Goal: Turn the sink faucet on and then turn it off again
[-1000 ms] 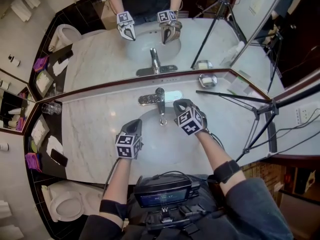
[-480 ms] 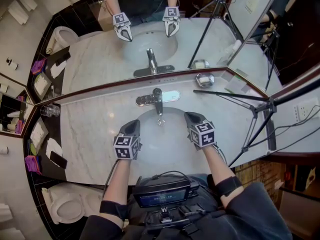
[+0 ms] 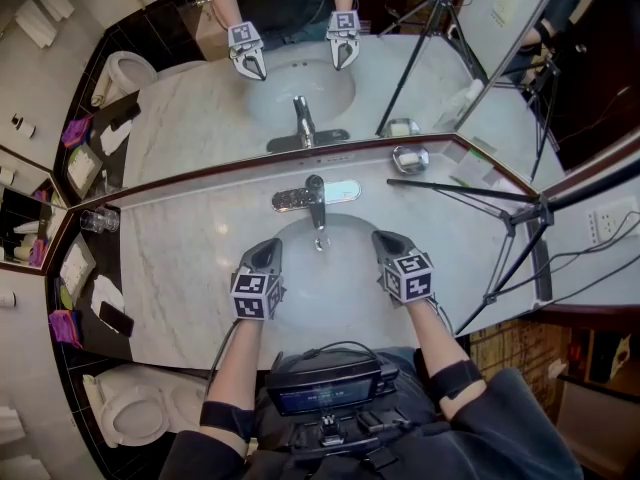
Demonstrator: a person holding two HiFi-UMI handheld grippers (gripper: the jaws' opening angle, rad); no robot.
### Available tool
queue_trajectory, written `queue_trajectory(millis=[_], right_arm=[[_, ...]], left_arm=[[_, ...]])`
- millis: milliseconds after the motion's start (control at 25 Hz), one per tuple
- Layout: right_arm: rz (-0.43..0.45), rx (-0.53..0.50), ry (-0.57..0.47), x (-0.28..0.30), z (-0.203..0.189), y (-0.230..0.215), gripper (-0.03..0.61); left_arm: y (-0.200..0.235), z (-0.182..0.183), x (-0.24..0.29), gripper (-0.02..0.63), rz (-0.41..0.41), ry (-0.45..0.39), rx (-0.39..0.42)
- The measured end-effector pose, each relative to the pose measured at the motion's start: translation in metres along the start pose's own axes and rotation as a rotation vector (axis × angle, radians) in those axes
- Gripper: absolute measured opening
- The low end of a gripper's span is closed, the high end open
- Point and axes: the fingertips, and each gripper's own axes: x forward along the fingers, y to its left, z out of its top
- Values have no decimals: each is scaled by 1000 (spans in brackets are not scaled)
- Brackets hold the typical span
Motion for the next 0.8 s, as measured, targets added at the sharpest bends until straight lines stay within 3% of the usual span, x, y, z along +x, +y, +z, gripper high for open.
queue_trajectory(millis=[280,520,800], right_arm=[[-6,-89,10,9,3,3,20],[-11,-291,18,24,32,22,26],[38,-605,55,64,49,52,132]], left_arm=[[2,-2,2,0,-2,2,-13],[3,-3,1,0,2,8,-25],[5,-4,2,0,8,4,-32]])
